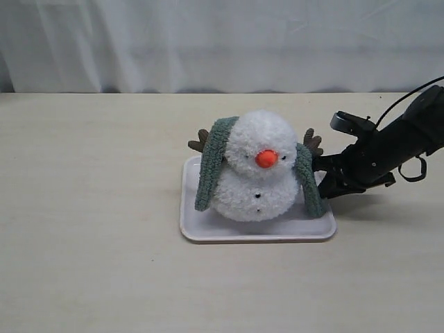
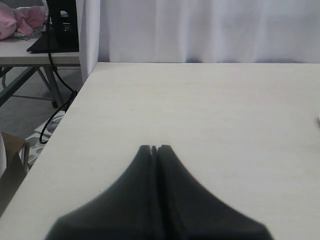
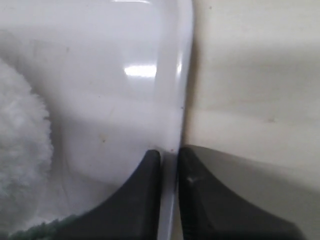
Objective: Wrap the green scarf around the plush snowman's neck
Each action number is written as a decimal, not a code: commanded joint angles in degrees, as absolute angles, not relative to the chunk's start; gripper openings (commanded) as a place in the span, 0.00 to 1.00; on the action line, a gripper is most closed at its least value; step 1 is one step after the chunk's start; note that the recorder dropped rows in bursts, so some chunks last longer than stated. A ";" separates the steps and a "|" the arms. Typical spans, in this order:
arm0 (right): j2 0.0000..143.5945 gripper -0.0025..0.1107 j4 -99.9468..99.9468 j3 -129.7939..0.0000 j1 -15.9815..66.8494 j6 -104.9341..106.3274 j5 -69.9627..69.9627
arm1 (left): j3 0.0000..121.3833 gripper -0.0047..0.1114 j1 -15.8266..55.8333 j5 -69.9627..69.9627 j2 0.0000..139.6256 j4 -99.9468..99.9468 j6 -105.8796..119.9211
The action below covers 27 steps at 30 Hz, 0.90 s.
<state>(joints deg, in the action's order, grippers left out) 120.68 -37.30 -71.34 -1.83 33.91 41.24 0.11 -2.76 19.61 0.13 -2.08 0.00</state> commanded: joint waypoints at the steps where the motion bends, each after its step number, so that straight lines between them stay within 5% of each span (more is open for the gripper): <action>1: 121.49 0.06 -31.58 -72.36 -1.88 34.81 40.59 | 0.00 0.04 -2.50 18.95 0.00 -2.23 0.00; 27: 121.49 0.06 -47.45 -68.56 -1.99 36.90 34.27 | 0.00 0.04 -2.50 18.95 0.00 -2.23 0.00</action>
<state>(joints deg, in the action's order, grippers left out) 120.68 -48.44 -68.92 -1.83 35.89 35.78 0.11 -2.76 19.61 0.13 -2.08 0.00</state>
